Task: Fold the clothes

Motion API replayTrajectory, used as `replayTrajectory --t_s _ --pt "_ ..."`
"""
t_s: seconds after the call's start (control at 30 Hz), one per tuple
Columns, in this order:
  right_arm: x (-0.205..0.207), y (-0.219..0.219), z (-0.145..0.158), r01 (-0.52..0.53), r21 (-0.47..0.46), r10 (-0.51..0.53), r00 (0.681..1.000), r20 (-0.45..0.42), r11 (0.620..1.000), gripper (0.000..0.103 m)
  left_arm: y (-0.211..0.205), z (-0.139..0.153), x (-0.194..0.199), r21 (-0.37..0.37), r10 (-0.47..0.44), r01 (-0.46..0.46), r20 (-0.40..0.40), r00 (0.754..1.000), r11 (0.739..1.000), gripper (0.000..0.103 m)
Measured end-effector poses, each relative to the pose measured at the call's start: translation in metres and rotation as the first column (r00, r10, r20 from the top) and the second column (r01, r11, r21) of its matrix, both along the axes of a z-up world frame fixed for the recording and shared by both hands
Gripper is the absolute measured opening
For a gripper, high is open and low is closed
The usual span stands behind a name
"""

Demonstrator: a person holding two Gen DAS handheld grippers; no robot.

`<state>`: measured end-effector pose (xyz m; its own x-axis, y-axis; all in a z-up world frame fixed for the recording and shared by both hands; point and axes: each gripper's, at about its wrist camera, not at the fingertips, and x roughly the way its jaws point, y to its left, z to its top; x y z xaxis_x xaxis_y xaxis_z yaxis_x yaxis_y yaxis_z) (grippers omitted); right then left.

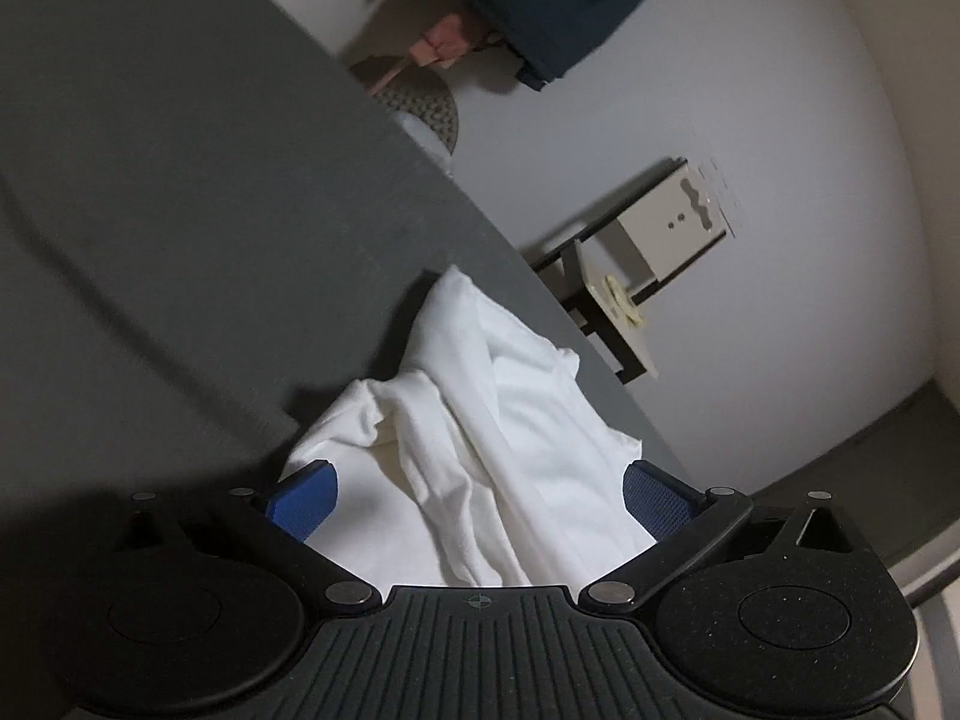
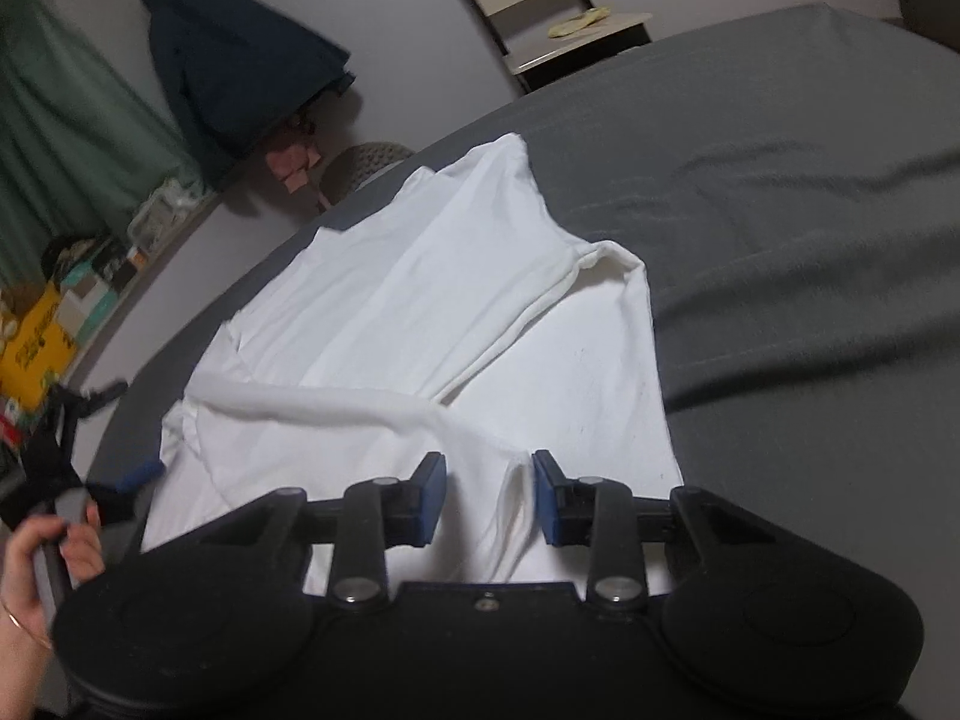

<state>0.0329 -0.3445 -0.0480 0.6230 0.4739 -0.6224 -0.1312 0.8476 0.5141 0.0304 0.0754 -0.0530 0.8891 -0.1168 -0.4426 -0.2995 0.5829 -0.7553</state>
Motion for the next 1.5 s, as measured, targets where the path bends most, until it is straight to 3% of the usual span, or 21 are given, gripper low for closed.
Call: replayTrajectory --t_s 0.13,0.17,0.2,0.27,0.37,0.47,0.53,0.57,0.63,0.7,0.77,0.9,1.0,1.13,1.27,1.37,1.5 --pt "0.003 0.001 -0.005 0.06 0.041 -0.06 0.998 -0.009 0.997 0.032 -0.003 -0.016 0.003 -0.016 0.01 -0.009 0.025 1.0 1.0 0.101" --pt "0.004 0.001 -0.005 0.072 0.043 -0.071 0.997 -0.009 0.997 0.022 -0.005 -0.019 0.006 0.001 0.005 -0.005 0.018 1.0 1.0 0.101" --pt "0.004 0.002 -0.005 0.081 0.047 -0.08 0.997 -0.011 0.996 0.006 -0.007 -0.019 0.006 0.02 0.0 0.0 0.014 1.0 1.0 0.101" --pt "0.002 0.002 -0.001 0.099 0.076 -0.098 0.995 -0.009 0.992 0.006 -0.009 -0.016 0.008 0.047 0.001 -0.001 -0.002 1.0 0.999 0.101" --pt "-0.008 -0.004 0.014 0.123 0.189 -0.124 0.992 -0.006 0.974 0.006 0.002 -0.016 0.0 -0.006 0.054 -0.054 -0.005 0.999 0.999 0.101" --pt "-0.026 -0.027 0.029 0.14 0.43 -0.161 0.987 0.012 0.892 0.005 0.016 -0.022 -0.005 -0.117 0.094 -0.092 0.012 0.995 0.989 0.101" --pt "-0.035 -0.048 0.029 0.222 0.51 -0.24 0.97 -0.031 0.831 0.004 0.018 -0.025 -0.004 -0.129 0.082 -0.08 0.01 0.997 0.988 0.101" --pt "-0.034 -0.055 0.026 0.266 0.478 -0.269 0.961 -0.065 0.837 0.004 0.018 -0.025 -0.003 -0.126 0.079 -0.077 0.008 0.997 0.989 0.101" --pt "-0.027 -0.058 0.016 0.307 0.341 -0.285 0.952 -0.116 0.888 0.005 0.018 -0.025 -0.002 -0.117 0.072 -0.071 0.004 0.997 0.991 0.101" --pt "-0.016 -0.046 0.005 0.254 0.197 -0.226 0.962 -0.154 0.947 0.007 0.019 -0.025 0.0 -0.108 0.065 -0.065 0.0 0.998 0.992 0.101" --pt "-0.009 -0.03 0.004 0.185 0.041 -0.177 0.973 -0.145 0.982 0.011 0.019 -0.024 0.001 -0.099 0.058 -0.059 -0.005 0.998 0.993 0.101" --pt "-0.004 0.0 0.022 0.148 -0.225 -0.155 0.988 -0.014 0.963 0.039 0.023 -0.024 -0.001 -0.133 0.079 -0.08 -0.015 0.997 0.988 0.101" --pt "0.005 0.03 0.042 0.141 -0.361 -0.109 0.988 0.107 0.922 0.04 0.021 -0.023 -0.002 -0.166 0.069 -0.063 0.031 0.997 0.984 0.101" --pt "0.034 0.084 0.062 -0.038 -0.342 0.103 0.979 0.175 0.939 0.042 0.017 -0.022 -0.003 -0.209 0.057 -0.036 0.095 0.994 0.977 0.101" --pt "0.08 0.163 0.078 -0.249 -0.259 0.299 0.938 0.178 0.933 0.046 0.013 -0.021 -0.004 -0.25 0.048 -0.007 0.159 0.986 0.968 0.101" --pt "0.128 0.224 0.083 -0.373 -0.202 0.405 0.902 0.147 0.905 0.049 0.013 -0.024 0.001 -0.254 0.023 0.016 0.151 0.988 0.967 0.101" --pt "0.199 0.281 0.072 -0.439 -0.163 0.45 0.893 0.035 0.884 0.05 0.016 -0.047 0.01 -0.364 -0.002 0.042 0.108 0.994 0.931 0.101"
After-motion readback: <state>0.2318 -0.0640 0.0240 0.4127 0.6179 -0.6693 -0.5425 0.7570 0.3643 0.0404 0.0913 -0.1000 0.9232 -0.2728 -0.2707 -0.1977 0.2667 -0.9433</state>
